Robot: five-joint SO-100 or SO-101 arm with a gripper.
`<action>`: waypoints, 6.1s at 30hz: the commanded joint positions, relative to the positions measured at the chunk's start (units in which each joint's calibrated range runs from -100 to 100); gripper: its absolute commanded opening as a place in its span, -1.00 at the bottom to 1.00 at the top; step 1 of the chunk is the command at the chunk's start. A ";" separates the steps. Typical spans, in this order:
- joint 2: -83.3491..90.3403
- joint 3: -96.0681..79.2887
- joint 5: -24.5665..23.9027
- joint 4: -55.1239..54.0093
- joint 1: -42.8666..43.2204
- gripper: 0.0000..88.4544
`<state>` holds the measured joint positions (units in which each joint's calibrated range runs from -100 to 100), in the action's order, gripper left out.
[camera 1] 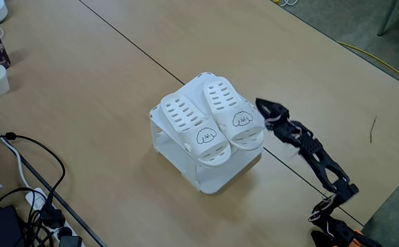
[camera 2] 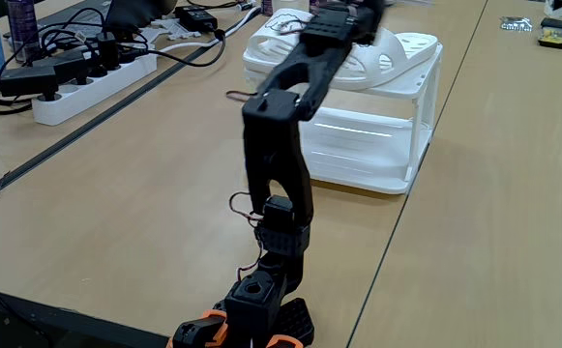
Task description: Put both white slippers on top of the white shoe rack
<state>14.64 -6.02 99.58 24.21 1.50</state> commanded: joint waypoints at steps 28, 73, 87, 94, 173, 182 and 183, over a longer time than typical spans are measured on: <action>18.47 -33.00 0.42 0.30 14.29 -0.98; 31.51 -42.38 0.42 12.20 -1.09 -0.98; 17.46 -24.61 0.42 12.03 -1.09 -0.98; 14.26 -21.27 0.42 12.12 -1.09 -0.98; -2.23 6.52 0.42 13.93 34.03 -0.98; -12.33 13.73 0.42 13.93 35.51 -0.98; -12.75 13.73 0.42 13.93 35.34 -0.98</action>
<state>2.10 2.96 99.58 37.94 36.93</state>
